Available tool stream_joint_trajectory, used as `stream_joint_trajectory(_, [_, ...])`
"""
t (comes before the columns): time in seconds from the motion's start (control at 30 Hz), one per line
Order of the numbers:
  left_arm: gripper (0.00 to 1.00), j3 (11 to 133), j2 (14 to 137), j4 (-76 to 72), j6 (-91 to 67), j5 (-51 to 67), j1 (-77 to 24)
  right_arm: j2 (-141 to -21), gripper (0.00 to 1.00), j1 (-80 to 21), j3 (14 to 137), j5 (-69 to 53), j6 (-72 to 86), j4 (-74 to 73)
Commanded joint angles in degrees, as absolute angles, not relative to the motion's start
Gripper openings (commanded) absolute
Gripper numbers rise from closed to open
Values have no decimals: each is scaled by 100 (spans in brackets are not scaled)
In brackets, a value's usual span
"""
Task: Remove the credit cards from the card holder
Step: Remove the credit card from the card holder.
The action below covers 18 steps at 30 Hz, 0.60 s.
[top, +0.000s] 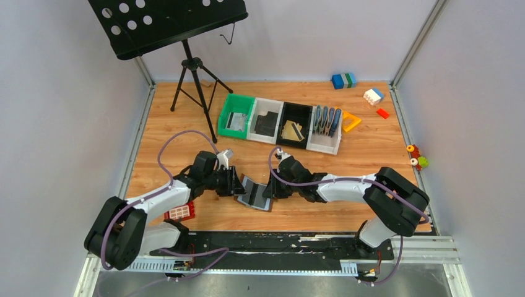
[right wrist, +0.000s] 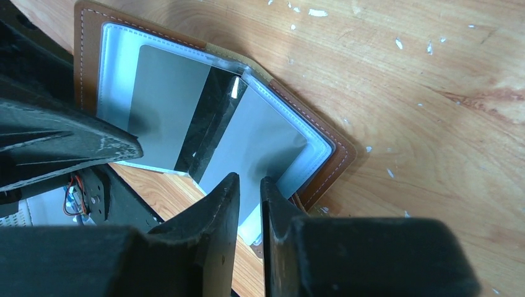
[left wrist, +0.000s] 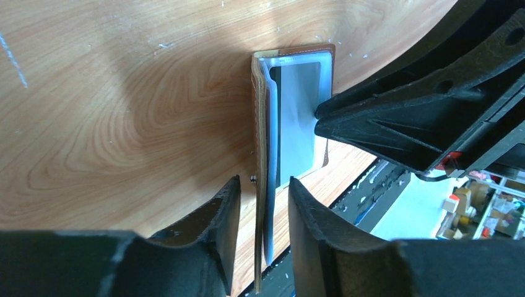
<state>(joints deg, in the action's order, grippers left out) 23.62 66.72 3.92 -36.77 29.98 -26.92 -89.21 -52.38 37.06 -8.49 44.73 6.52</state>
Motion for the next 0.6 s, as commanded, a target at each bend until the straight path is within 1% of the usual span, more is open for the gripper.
stream_joint_trajectory(0.0, [38, 2320, 6947, -225, -3763, 3291, -2698, -8922, 19, -5265, 3812, -808, 4443, 776])
stream_joint_trajectory(0.07, [30, 2340, 7005, -260, -3755, 3296, -2698, -8837, 19, -5265, 3822, -767, 4423, 696])
stream_joint_trajectory(0.23, [0, 2358, 7030, -236, -3758, 3337, -2698, -8636, 24, -5292, 3856, -916, 4330, 710])
stream_joint_trajectory(0.33, [0, 2325, 6845, -279, -3918, 3407, -2698, -8554, 28, -5399, 3897, -993, 4321, 747])
stream_joint_trajectory(0.57, [0, 2347, 6106, -26, -4166, 3206, -2698, -8179, 32, -5502, 3765, -1152, 4467, 1210])
